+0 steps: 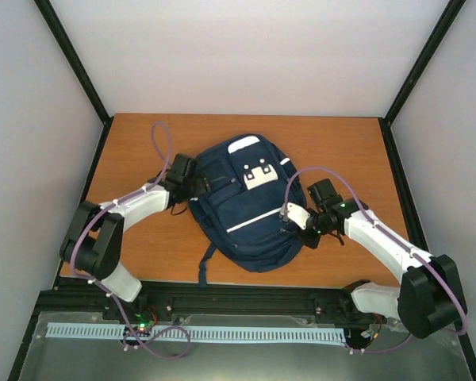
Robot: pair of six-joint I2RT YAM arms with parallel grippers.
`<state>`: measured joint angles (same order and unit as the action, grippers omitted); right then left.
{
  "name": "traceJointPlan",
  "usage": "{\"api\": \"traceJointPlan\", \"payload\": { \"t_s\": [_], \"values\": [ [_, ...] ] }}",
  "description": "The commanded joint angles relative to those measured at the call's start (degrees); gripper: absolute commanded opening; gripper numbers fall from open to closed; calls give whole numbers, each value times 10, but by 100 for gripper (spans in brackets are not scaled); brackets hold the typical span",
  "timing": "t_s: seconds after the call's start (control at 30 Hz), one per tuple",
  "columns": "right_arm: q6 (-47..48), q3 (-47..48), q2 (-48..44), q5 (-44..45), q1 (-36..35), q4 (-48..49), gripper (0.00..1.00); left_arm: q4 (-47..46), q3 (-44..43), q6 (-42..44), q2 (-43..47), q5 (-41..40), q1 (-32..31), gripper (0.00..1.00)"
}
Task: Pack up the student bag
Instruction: Adjust the student bag at the center of the board.
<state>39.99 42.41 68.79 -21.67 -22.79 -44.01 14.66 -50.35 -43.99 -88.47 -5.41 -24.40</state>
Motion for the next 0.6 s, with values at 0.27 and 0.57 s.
{"api": "traceJointPlan", "payload": {
  "t_s": [0.27, 0.57],
  "values": [
    [-57, 37, 45, -5, -8, 5, 3, 75, -74, 218, 107, -29, -81, 76],
    [-67, 28, 35, 7, -4, 17, 3, 44, -8, 399, 192, 24, -263, 63]
  ]
}}
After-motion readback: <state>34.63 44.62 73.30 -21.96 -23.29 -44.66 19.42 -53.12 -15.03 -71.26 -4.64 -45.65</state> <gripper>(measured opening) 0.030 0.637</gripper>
